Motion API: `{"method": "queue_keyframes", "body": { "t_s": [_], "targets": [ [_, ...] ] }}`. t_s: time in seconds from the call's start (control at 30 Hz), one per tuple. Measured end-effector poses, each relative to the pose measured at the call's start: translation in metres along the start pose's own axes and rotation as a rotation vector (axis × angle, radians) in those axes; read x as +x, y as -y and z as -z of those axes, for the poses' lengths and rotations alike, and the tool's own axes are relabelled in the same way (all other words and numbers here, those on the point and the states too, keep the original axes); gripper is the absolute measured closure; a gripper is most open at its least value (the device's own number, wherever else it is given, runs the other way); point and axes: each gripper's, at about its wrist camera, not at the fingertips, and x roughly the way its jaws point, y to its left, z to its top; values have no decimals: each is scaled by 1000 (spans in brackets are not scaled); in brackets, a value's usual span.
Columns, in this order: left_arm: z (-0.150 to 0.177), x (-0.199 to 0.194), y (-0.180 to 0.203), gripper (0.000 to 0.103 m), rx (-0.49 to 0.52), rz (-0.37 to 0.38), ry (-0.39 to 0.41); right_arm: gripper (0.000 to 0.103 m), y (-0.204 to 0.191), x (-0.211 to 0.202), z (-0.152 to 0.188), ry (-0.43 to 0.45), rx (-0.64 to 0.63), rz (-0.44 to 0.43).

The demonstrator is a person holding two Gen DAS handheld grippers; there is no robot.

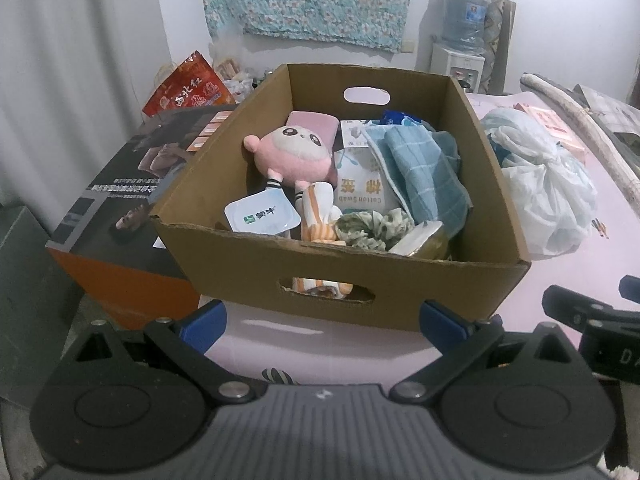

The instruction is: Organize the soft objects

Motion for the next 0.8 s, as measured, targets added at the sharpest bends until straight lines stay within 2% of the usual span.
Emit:
{"method": "queue_keyframes", "body": {
  "t_s": [0.8],
  "targets": [
    [1,10,-13,0,-28,4,-31,1,-11,10,-2,-38,-41,1]
  ]
}}
